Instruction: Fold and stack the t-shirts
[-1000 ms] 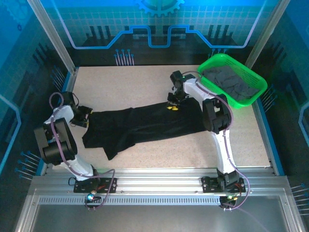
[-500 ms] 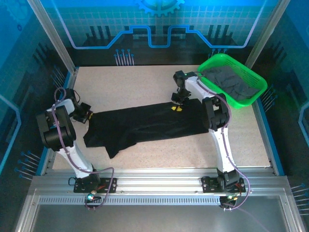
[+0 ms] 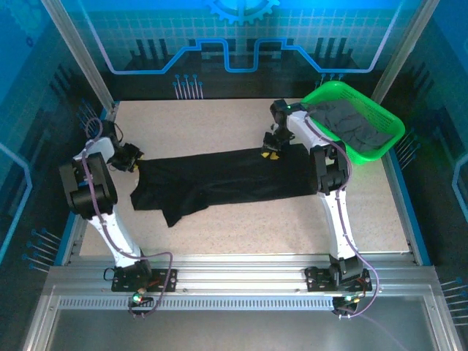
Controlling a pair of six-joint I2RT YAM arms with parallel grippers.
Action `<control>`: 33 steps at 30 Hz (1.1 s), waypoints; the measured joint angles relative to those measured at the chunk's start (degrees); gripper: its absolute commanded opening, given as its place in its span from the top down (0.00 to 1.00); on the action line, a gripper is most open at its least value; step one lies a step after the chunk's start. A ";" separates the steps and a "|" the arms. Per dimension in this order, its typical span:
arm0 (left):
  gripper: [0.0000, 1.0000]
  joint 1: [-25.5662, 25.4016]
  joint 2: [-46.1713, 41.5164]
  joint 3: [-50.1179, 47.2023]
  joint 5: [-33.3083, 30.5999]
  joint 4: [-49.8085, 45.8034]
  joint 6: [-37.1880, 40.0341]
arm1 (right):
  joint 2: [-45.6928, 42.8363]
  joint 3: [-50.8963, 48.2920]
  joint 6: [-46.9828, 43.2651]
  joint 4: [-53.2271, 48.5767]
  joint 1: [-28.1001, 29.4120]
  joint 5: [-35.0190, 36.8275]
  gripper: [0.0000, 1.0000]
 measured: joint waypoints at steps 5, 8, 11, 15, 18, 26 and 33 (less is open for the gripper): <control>0.60 -3.85 -16.41 -10.86 -0.46 0.11 -0.55 | -8.98 -6.21 -2.29 4.83 0.42 -2.12 0.62; 0.61 -7.30 -21.75 -16.20 0.44 1.05 -1.75 | -15.91 -10.78 -2.93 8.79 1.29 -6.10 0.59; 0.61 -8.87 -21.68 -20.26 0.59 1.14 -2.01 | -20.85 -14.60 -3.10 13.20 2.75 -11.15 0.54; 0.61 -9.14 -21.31 -22.93 -1.22 -1.03 -1.92 | -24.41 -20.59 -2.10 19.19 5.09 -18.38 0.50; 0.60 -9.35 -21.31 -23.21 -2.40 -1.40 -1.75 | -25.22 -24.22 -0.90 22.62 6.71 -22.73 0.49; 0.59 -11.34 -21.46 -26.97 -4.59 -1.44 -1.73 | -25.49 -25.66 0.61 25.68 8.44 -26.73 0.49; 0.59 -11.78 -22.86 -29.97 -5.46 0.31 -1.62 | -25.77 -25.68 1.07 26.32 8.63 -27.36 0.49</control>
